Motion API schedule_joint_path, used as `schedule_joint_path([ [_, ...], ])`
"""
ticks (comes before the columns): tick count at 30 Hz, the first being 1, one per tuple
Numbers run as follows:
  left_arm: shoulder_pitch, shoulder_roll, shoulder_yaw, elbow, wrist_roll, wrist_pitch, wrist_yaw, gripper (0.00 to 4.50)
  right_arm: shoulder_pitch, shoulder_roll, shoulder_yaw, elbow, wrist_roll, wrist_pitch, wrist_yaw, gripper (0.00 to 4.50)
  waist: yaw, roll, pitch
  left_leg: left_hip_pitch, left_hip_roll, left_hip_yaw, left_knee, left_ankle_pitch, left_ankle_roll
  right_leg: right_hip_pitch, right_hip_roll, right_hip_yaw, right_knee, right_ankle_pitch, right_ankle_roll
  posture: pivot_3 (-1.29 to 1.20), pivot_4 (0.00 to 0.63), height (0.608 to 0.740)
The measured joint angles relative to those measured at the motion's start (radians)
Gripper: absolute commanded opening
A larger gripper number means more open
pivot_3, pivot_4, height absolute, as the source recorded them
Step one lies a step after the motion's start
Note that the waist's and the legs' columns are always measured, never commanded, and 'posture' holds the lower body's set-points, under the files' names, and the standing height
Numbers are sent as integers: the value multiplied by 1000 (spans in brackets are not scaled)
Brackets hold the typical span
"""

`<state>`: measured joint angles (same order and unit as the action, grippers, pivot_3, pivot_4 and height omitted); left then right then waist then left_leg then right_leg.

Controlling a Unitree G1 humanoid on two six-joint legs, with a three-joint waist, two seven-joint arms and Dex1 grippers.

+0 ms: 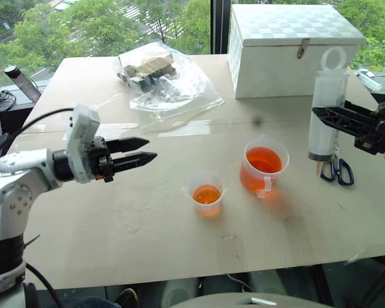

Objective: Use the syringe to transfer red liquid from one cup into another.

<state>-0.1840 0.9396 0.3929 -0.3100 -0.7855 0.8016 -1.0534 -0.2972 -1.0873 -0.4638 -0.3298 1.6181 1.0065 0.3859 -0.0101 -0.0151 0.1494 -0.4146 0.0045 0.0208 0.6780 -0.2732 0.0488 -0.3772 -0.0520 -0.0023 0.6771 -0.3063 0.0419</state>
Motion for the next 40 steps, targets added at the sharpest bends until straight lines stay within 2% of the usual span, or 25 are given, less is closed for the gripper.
schedule_joint_path([
  [2,28,-21,15,-23,13,-40,14,2640,15,-55,9,39,-19,49,23,1478,1,0,0,0,0,1,0,-1,1,0,-1,0,0,0,0,0,150,740],
  [4,81,-53,20,-38,53,-102,33,2640,15,-109,76,88,-130,86,39,1478,-1,-1,-1,0,0,2,0,-1,2,0,-1,1,-1,0,0,0,150,740],
  [7,154,-74,-9,-38,116,-170,46,2640,-9,-110,231,171,-337,95,20,1478,-3,-1,-2,0,0,2,0,-1,2,-1,-1,2,0,0,0,0,150,740],
  [9,207,-78,-42,-44,175,-228,46,2640,-63,-55,349,224,-507,81,17,1478,-4,0,-1,0,0,2,0,-1,2,-2,0,2,0,0,0,0,150,740],
  [10,209,-79,-45,-44,176,-229,46,2640,-65,-51,354,226,-516,80,17,1478,-3,0,-1,0,0,2,0,-1,2,-2,0,2,0,0,0,0,150,740],
  [12,249,-111,-63,-63,188,-249,57,2668,-126,54,418,285,-639,32,18,2462,-4,0,-1,0,0,2,-1,-1,2,-2,0,3,-1,0,0,0,150,740],
  [13,251,-115,-70,-65,188,-249,58,2668,-127,64,423,291,-648,27,18,2768,-3,0,-1,-1,0,2,-1,-1,2,-2,0,3,-1,0,0,0,150,740],
  [16,281,-147,-89,-96,188,-240,91,2668,-140,161,430,352,-717,-3,27,4290,6,1,0,-2,0,2,0,1,-1,-2,0,2,-1,0,0,0,150,740],
  [17,284,-150,-89,-110,184,-234,103,2668,-139,167,422,350,-720,-5,41,4408,8,1,0,-2,0,2,0,1,-1,-2,0,2,-1,0,0,0,150,740],
  [22,320,-168,-90,-168,185,-224,162,2668,-43,123,300,273,-742,-56,154,4408,22,1,-1,-1,0,2,-1,-2,2,-1,0,1,-2,0,0,0,150,740],
  [28,440,-188,-87,-185,223,-268,183,2668,397,155,47,67,-783,-299,442,4408,26,2,-2,0,0,0,-2,-2,3,1,0,0,-4,0,0,0,150,740],
  [32,535,-189,-102,-169,307,-370,162,2668,695,246,4,4,-907,-528,626,4408,21,2,-3,4,0,1,-3,-3,4,5,0,1,-5,0,0,0,150,740],
  [36,565,-210,-127,-150,341,-447,150,2668,741,317,-14,36,-954,-676,701,4408,10,3,-3,21,0,2,-6,-4,5,19,-2,3,-7,0,-1,0,150,740],
  [40,618,-232,-132,-127,368,-513,130,2668,750,363,-8,148,-1037,-851,774,4408,8,3,-4,21,0,2,-8,-4,5,18,-2,2,-9,-1,-2,0,150,740],
])
